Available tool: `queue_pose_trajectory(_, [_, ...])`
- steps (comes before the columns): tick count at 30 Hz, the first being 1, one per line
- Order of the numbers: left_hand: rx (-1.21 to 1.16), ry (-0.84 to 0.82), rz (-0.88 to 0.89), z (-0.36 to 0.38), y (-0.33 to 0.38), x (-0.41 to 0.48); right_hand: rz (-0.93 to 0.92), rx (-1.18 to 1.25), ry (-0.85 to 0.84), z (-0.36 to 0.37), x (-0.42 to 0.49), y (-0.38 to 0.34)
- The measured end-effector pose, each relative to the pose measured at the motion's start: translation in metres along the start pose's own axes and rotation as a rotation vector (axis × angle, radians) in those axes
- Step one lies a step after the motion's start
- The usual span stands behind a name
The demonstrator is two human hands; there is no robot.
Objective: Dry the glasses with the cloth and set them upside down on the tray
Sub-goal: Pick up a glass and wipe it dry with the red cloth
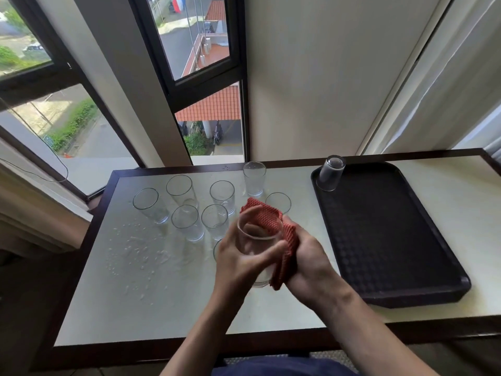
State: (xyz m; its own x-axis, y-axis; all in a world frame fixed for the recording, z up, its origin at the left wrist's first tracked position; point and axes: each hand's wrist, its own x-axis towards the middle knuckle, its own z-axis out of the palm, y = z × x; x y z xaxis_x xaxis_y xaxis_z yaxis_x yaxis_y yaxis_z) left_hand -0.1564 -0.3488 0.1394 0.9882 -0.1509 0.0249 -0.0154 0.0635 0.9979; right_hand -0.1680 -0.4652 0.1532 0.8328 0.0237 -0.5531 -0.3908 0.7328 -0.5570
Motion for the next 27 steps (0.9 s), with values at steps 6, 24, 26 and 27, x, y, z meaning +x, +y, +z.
queue_pose_trajectory(6, [-0.407,0.187,-0.168,0.007,0.006,0.012,-0.1,-0.241,0.15,0.008,-0.005,0.029])
queue_pose_trajectory(24, [-0.023,-0.064,0.186,-0.009,-0.001,0.009,0.165,0.053,0.035,0.022,-0.027,-0.001])
queue_pose_trajectory(26, [-0.021,-0.037,0.177,-0.014,-0.004,0.012,0.124,-0.081,0.116,0.02,-0.032,0.001])
queue_pose_trajectory(27, [-0.025,-0.023,0.169,-0.017,-0.005,0.013,0.097,-0.173,0.158,0.017,-0.034,0.002])
